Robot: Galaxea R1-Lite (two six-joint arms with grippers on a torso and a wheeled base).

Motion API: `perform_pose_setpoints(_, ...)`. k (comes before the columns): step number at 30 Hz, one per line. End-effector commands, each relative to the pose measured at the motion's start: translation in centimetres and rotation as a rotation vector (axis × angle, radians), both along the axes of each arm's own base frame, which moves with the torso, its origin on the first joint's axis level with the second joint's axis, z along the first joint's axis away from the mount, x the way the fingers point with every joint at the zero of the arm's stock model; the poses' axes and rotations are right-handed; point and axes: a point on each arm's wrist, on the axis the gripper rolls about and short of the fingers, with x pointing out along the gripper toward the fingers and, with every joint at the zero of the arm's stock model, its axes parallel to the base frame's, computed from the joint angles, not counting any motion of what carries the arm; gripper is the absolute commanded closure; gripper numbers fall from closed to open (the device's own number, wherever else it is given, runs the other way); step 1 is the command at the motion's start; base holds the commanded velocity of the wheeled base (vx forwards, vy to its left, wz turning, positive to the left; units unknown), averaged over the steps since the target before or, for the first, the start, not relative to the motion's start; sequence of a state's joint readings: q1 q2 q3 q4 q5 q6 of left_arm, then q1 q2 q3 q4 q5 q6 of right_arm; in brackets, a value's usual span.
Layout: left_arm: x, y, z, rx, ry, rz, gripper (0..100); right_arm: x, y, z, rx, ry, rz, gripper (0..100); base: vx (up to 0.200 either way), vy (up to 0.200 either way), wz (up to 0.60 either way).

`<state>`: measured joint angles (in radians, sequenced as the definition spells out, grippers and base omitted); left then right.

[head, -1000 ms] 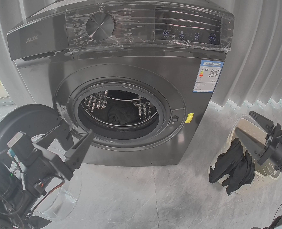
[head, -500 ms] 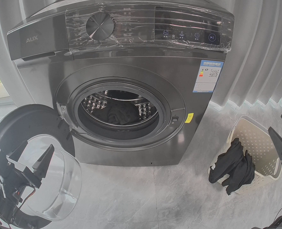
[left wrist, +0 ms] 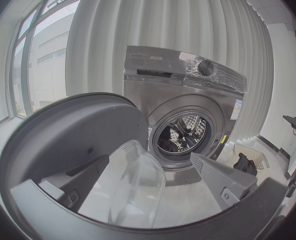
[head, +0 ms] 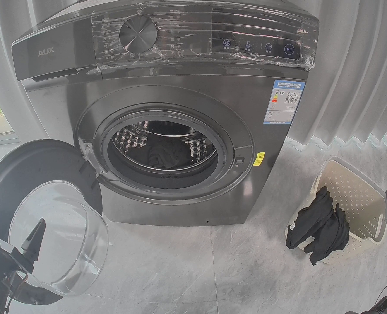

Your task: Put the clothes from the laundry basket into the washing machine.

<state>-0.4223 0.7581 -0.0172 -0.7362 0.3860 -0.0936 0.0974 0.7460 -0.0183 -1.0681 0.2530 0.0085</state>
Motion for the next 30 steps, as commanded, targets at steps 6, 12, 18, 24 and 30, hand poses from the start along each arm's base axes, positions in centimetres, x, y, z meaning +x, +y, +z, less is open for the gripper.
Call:
perform_pose_setpoints(6, -4.2, 1.9, -1.4, 0.000, -0.095, 0.021, 0, -3.5, -0.4, -0.9, 0.004, -0.080, -0.031, 0, 0.000, 0.000, 0.00)
perform_pose_setpoints(12, -5.6, 2.0, -2.3, 0.030, -0.117, -0.031, 0, -4.5, -0.5, -1.6, 0.002, -0.068, -0.042, 0, 0.000, 0.000, 0.00)
perform_pose_setpoints(18, -6.2, 2.1, -3.0, 0.070, -0.107, -0.032, 0, -4.7, -0.5, -1.8, 0.002, -0.067, -0.043, 0, -0.167, 0.000, 0.00)
perform_pose_setpoints(24, -7.1, 2.2, -4.1, 0.074, -0.098, 0.020, 0, -5.4, -0.5, -2.5, 0.003, -0.059, -0.047, 0, -0.033, 0.000, 0.00)
perform_pose_setpoints(30, -7.6, 2.2, -5.0, 0.063, -0.077, 0.053, 0, -6.9, -0.6, -4.1, 0.000, -0.045, -0.086, 0, 0.000, 0.000, 0.00)
